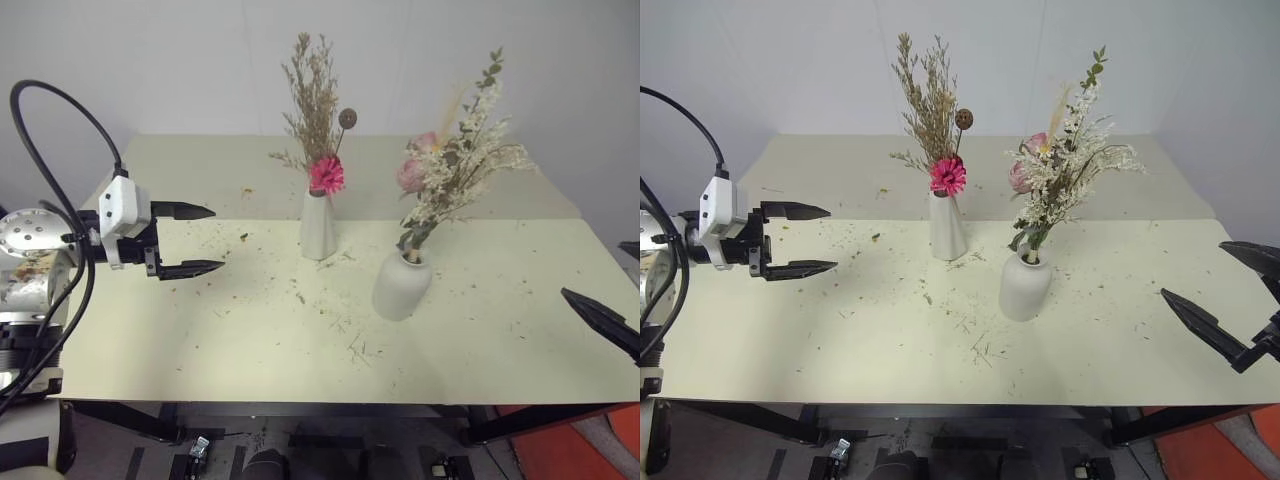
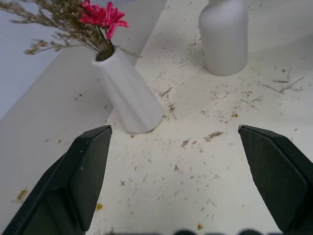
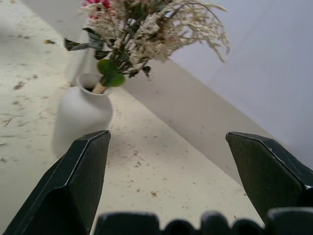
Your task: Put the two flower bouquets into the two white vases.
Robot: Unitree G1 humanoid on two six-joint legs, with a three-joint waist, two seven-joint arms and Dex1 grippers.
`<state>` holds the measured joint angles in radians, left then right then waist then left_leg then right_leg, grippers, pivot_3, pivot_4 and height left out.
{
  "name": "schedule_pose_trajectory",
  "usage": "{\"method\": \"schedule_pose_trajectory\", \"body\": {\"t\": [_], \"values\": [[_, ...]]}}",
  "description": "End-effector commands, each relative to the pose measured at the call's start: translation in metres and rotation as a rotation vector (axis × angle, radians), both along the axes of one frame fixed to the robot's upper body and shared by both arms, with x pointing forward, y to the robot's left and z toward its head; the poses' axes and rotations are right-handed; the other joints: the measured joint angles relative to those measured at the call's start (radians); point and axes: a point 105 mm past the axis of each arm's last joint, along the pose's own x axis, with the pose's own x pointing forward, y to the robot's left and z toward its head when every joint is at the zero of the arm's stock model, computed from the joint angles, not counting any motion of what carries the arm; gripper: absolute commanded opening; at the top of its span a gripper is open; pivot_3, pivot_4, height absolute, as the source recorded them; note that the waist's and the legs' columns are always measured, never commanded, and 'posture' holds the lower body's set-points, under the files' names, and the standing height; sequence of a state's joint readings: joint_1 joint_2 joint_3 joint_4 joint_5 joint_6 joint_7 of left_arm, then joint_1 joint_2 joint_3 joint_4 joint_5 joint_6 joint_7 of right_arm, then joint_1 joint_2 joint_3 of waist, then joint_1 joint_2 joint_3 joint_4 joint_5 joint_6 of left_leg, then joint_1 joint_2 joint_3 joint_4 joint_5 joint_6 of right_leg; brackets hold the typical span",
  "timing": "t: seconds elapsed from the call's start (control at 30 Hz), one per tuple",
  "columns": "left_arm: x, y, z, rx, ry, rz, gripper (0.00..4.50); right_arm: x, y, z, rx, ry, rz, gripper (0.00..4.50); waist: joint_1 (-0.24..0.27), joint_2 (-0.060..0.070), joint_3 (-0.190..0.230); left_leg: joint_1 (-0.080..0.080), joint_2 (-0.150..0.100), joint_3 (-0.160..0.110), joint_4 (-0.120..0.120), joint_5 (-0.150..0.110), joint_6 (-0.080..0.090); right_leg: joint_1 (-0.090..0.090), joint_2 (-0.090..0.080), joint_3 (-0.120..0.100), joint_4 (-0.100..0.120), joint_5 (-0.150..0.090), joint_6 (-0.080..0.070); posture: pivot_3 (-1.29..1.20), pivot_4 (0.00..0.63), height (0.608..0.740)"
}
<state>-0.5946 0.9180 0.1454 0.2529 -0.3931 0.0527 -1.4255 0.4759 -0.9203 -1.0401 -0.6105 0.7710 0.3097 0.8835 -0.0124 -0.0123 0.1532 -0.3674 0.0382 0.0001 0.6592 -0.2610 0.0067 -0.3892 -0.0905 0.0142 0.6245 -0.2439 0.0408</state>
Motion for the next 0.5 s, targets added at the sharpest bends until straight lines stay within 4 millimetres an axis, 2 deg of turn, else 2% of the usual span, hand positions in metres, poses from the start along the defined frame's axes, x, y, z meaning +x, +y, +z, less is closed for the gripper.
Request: {"method": "schedule_pose_trajectory", "body": {"t": [0.03,0.33,0.5], "values": [[-0.005,0.005,0.014,-0.001,-0.054,0.025,4.5,-0.005,0.001,0.013,-0.003,-0.017,0.05,4.46,0.0,-0.001,0.001,0.0,0.0,0.0,0.0,0.0,0.0,0.0,0.0,0.0,0.0,0.0,0.0,0.0,0.15,0.74],[-0.004,0.004,0.012,0.007,-0.05,0.021,4.5,-0.006,0.008,-0.006,-0.105,0.062,0.059,4.46,0.001,-0.002,0.001,0.0,0.0,0.0,0.0,0.0,0.0,0.0,0.0,0.0,0.0,0.0,0.0,0.0,0.15,0.74],[0.001,0.002,0.013,0.004,-0.057,0.005,4.5,-0.013,0.01,-0.002,-0.095,0.063,0.069,4.46,0.001,-0.002,0.001,0.0,0.0,0.0,0.0,0.0,0.0,0.0,0.0,0.0,0.0,0.0,0.0,0.0,0.15,0.74]]}}
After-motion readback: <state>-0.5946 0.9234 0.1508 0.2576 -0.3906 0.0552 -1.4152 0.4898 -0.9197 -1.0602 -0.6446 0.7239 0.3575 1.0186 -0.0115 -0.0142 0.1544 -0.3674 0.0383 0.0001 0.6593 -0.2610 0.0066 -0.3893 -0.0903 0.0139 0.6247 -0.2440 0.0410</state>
